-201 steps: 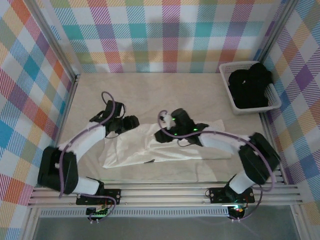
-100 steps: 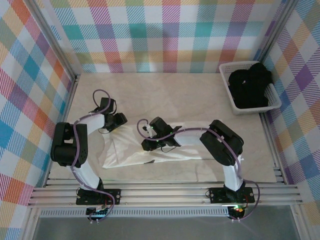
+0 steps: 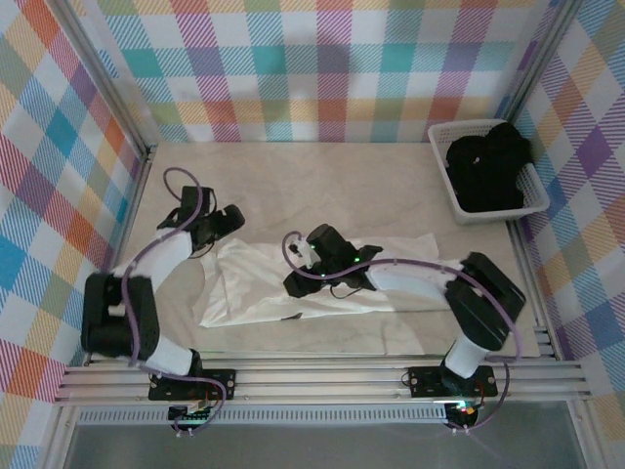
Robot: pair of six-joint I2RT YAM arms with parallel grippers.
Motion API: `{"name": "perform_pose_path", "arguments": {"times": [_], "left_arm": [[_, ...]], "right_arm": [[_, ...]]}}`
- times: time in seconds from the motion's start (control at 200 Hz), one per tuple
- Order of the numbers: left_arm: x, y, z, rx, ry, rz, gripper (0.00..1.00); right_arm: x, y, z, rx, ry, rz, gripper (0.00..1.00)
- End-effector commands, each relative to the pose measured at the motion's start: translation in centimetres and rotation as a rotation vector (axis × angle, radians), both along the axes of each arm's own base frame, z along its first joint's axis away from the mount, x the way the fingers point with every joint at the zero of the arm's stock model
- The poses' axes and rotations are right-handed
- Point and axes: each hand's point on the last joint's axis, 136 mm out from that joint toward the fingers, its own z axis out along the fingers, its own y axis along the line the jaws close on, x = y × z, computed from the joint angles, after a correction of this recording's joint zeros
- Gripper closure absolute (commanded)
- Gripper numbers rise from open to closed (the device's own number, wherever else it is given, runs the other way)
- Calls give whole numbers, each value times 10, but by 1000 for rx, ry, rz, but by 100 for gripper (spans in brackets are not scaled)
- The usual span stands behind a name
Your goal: Fold the inside-out t-shirt
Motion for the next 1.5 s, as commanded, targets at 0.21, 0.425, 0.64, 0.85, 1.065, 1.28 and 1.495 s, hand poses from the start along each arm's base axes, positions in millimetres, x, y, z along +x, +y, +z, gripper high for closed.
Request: {"name": "perform_pose_path", "arguments": {"times": [0.21, 0.425, 0.64, 0.85, 1.065, 1.28, 1.495], "left_arm": [[-98, 33, -56, 45, 266, 92, 0], [-101, 10, -75, -49, 327, -2, 0], [-103, 1, -91, -77, 358, -34, 0], [-108, -14, -101, -92, 403, -84, 0], [-110, -49, -95, -147, 385, -204, 11], [-116, -68, -93, -202, 377, -251, 26], [-116, -76, -93, -211, 364, -274, 44]], "right_arm": [[31, -71, 5, -30, -60, -170, 34], [32, -64, -12, -55, -14, -144, 35], [30, -65, -19, -57, 1, -147, 35], [30, -68, -19, -52, 6, -164, 35], [30, -68, -19, -51, 11, -171, 35], [30, -69, -21, -53, 18, -181, 36], [30, -69, -23, -55, 24, -187, 36]]}}
